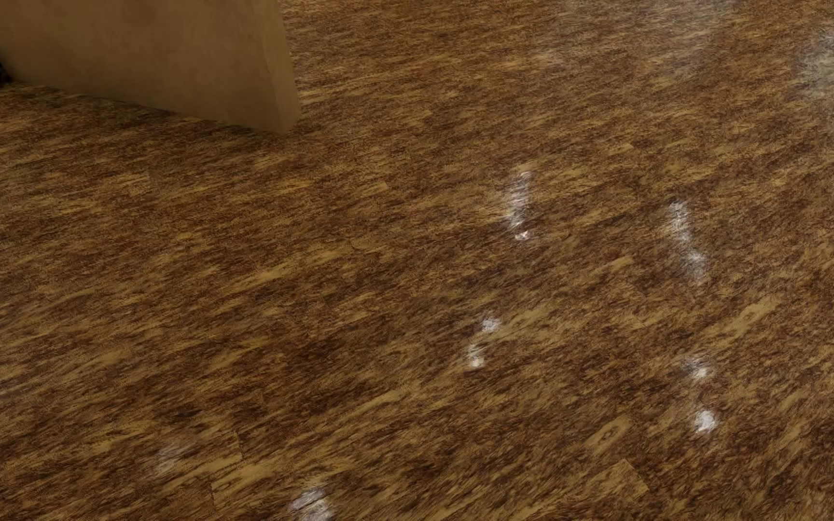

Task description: Avoid the corner

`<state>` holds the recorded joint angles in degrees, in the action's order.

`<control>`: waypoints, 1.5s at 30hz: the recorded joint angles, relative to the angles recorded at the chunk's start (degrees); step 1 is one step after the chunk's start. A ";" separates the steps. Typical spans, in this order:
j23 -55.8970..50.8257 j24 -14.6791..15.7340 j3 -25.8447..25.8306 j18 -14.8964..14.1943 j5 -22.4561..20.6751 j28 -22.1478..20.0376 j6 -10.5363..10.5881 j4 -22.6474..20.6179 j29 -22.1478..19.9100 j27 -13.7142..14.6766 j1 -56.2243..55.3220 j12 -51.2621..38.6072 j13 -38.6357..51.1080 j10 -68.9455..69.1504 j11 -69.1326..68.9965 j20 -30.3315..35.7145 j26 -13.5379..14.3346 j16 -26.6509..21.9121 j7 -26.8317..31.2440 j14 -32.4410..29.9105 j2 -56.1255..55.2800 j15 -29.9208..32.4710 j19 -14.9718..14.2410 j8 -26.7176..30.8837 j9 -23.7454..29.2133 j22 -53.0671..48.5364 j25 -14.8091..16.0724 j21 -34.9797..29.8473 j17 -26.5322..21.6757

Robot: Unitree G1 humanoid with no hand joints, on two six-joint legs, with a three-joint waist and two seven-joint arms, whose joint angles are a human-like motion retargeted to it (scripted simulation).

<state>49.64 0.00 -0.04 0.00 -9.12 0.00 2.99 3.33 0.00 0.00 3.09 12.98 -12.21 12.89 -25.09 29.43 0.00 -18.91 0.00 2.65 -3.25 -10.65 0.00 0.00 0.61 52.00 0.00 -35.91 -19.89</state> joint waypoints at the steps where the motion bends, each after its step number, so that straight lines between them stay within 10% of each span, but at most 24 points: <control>1: 0.18 0.00 -0.10 0.00 -0.10 0.00 -0.33 -0.23 0.00 0.00 0.05 0.01 0.26 -0.07 -0.58 -0.77 0.00 -0.04 0.00 0.34 -0.78 1.92 0.00 0.00 -0.06 0.31 0.00 -0.24 0.11; 2: -0.18 0.00 -0.40 0.00 -0.15 0.00 -0.55 -0.13 0.00 0.00 -0.41 0.21 0.17 -1.66 -1.09 -0.59 0.00 -0.22 0.00 -1.97 -1.06 2.66 0.00 0.00 -0.08 0.42 0.00 -0.39 0.09; 4: -1.37 0.00 1.14 0.00 -0.44 0.00 -1.03 -1.13 0.00 0.00 -1.08 0.93 -0.25 14.60 -2.01 -0.36 0.00 -0.53 0.00 13.00 -1.12 3.27 0.00 0.00 -0.17 0.59 0.00 -1.10 -0.22; 9: -8.90 0.00 6.47 0.00 -2.03 0.00 0.64 0.92 0.00 0.00 -18.46 2.76 0.62 43.21 -2.92 -3.85 0.00 -0.23 0.00 15.66 5.36 -2.21 0.00 0.00 4.85 -2.34 0.00 1.38 -2.32; 17: -11.69 0.00 15.30 0.00 1.91 0.00 -1.35 3.38 0.00 0.00 -37.23 5.84 7.40 24.75 2.41 -1.31 0.00 -0.93 0.00 4.89 21.22 -18.52 0.00 0.00 6.14 3.60 0.00 0.77 -2.35; 20: -9.00 0.00 18.33 0.00 4.31 0.00 -2.14 3.54 0.00 0.00 -39.60 6.50 6.95 30.87 1.12 -1.47 0.00 -1.06 0.00 6.74 25.36 -13.63 0.00 0.00 5.28 5.71 0.00 0.38 -1.60; 22: -4.48 0.00 18.84 0.00 6.42 0.00 -4.09 1.58 0.00 0.00 -38.72 5.92 4.92 37.52 -7.38 -0.29 0.00 -1.16 0.00 9.25 23.52 0.65 0.00 0.00 4.81 7.54 0.00 -2.47 -0.88; 24: 0.50 0.00 15.87 0.00 6.62 0.00 -2.75 -0.59 0.00 0.00 -33.17 4.97 2.93 38.67 -27.60 -0.42 0.00 -0.52 0.00 13.66 14.61 17.80 0.00 0.00 4.67 7.45 0.00 -3.71 -0.56; 27: 0.59 0.00 7.97 0.00 5.98 0.00 -0.92 -2.81 0.00 0.00 -19.79 3.37 -1.19 33.81 -52.32 -0.56 0.00 -0.43 0.00 17.75 -3.77 16.30 0.00 0.00 6.21 1.71 0.00 -1.83 -0.84; 31: 0.74 0.00 -3.60 0.00 4.47 0.00 2.15 -2.05 0.00 0.00 1.10 1.21 -4.15 18.90 -21.33 -3.03 0.00 -1.62 0.00 17.78 -20.65 25.35 0.00 0.00 7.16 -6.93 0.00 -2.72 -2.00; 35: -0.07 0.00 -9.70 0.00 7.41 0.00 2.96 -0.97 0.00 0.00 12.58 -3.10 -5.16 16.14 -4.39 -4.34 0.00 -3.30 0.00 21.86 -27.40 0.77 0.00 0.00 5.76 -11.25 0.00 -1.61 -2.25; 37: 0.86 0.00 -12.77 0.00 6.02 0.00 3.71 1.29 0.00 0.00 14.92 -2.08 -5.57 21.35 -9.13 -6.37 0.00 -2.67 0.00 15.90 -31.74 22.10 0.00 0.00 5.51 -9.41 0.00 -2.11 -1.93; 40: 3.84 0.00 -7.11 0.00 -1.02 0.00 5.79 4.95 0.00 0.00 4.05 0.62 -4.43 49.14 -17.18 -4.21 0.00 -1.49 0.00 -6.41 -26.92 25.37 0.00 0.00 3.78 -3.83 0.00 -3.84 -1.27; 45: -2.83 0.00 8.18 0.00 -0.70 0.00 1.04 3.09 0.00 0.00 -20.01 5.03 -0.28 54.08 -4.22 -3.61 0.00 -1.75 0.00 13.06 3.12 4.16 0.00 0.00 5.45 -1.75 0.00 0.44 -2.86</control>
<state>46.81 0.00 8.14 0.00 -9.82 0.00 4.03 6.41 0.00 0.00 -16.92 18.01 -12.49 66.97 -29.31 25.82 0.00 -20.66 0.00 15.70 -0.13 -6.49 0.00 0.00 6.06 50.25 0.00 -35.47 -22.75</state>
